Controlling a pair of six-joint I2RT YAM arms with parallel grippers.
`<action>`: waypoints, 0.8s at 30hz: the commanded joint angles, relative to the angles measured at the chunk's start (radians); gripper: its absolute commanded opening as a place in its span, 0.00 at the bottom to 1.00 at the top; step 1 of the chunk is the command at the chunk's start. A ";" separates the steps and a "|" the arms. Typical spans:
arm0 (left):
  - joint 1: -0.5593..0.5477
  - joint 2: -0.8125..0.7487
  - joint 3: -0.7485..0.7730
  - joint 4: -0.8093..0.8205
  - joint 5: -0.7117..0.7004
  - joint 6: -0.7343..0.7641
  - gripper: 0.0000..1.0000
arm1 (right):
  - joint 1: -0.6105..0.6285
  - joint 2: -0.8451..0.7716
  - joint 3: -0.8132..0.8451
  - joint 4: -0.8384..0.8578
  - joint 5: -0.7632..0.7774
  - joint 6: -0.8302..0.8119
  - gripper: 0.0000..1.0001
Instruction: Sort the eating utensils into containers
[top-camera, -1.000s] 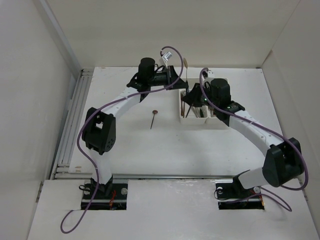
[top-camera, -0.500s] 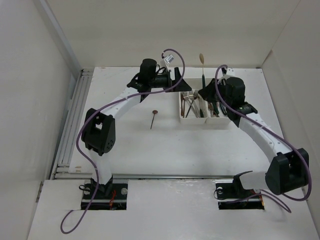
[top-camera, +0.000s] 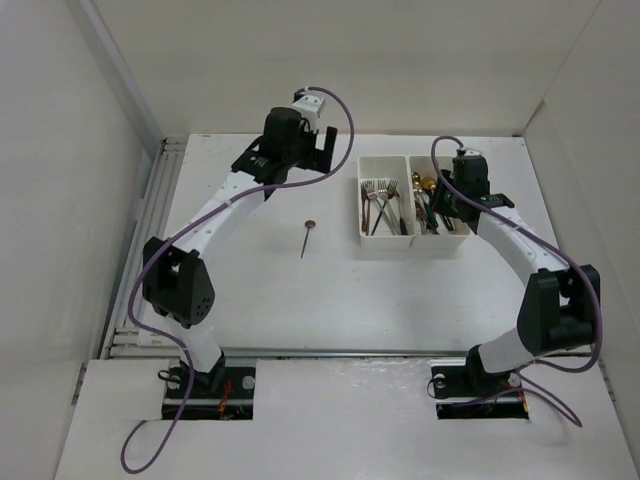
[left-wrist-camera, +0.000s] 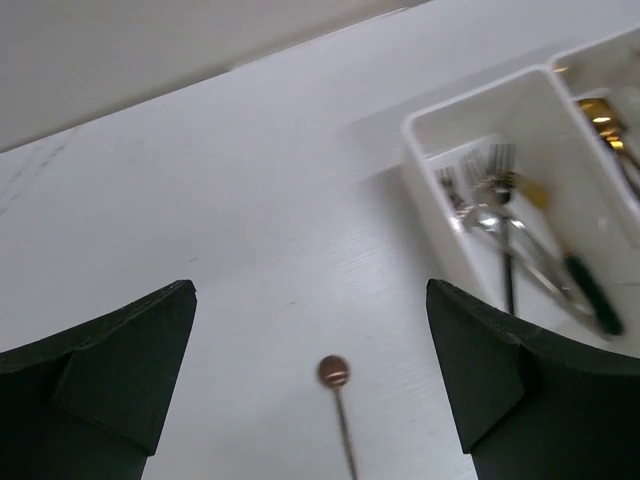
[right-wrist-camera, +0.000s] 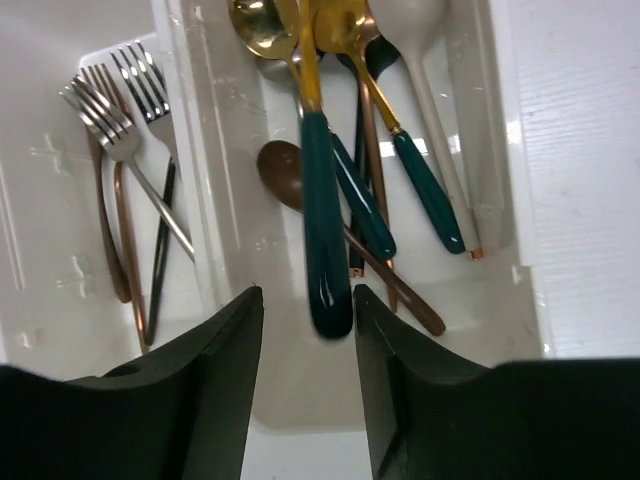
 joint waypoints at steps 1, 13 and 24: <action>0.056 -0.116 -0.085 -0.010 -0.245 0.107 0.99 | 0.004 -0.048 0.038 -0.012 0.097 -0.007 0.48; 0.335 -0.253 -0.226 -0.062 -0.259 -0.048 0.99 | 0.226 -0.036 0.257 -0.098 0.226 -0.059 0.70; 0.515 -0.369 -0.330 -0.091 -0.451 -0.202 0.99 | 0.701 0.605 0.758 -0.311 0.275 0.297 0.75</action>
